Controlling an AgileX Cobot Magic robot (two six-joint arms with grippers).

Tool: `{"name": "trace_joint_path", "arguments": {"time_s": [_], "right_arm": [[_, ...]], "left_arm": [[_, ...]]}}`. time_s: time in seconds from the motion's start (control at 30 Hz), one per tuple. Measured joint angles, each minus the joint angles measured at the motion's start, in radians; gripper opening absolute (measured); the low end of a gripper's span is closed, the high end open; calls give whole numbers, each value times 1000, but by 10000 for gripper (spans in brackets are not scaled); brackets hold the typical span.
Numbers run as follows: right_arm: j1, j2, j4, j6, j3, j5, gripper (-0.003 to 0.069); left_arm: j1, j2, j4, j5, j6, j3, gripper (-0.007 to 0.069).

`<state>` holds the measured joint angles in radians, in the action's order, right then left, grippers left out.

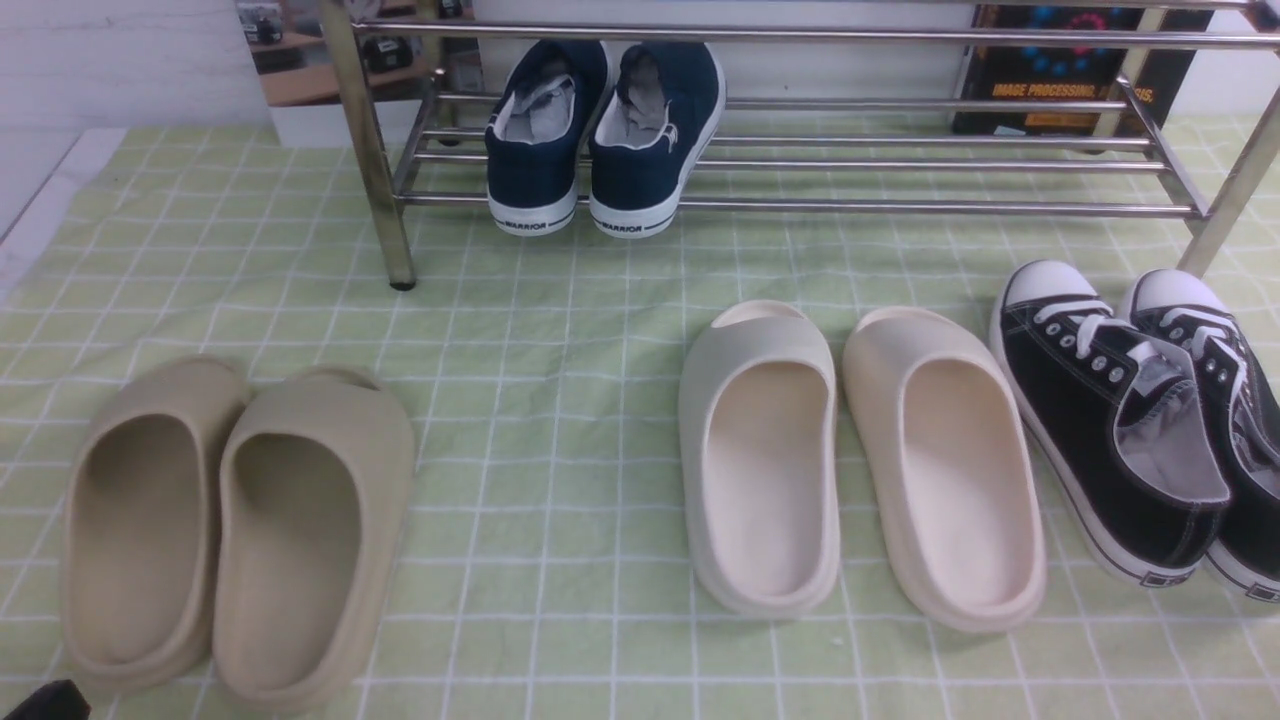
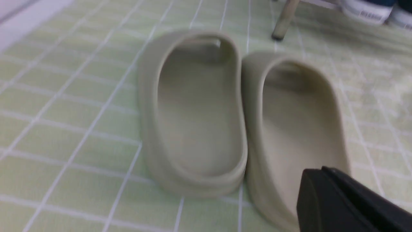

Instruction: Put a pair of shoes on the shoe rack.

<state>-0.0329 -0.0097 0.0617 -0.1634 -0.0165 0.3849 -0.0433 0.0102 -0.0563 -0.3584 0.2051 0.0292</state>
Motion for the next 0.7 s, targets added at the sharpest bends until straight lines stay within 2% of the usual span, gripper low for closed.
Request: {"name": "trace_joint_path", "arguments": {"time_s": [0.7], "right_arm": [[0,0,0,0,0,0,246]], "left_arm": [[-1,0,-11,-25,2,1,-13]]}}
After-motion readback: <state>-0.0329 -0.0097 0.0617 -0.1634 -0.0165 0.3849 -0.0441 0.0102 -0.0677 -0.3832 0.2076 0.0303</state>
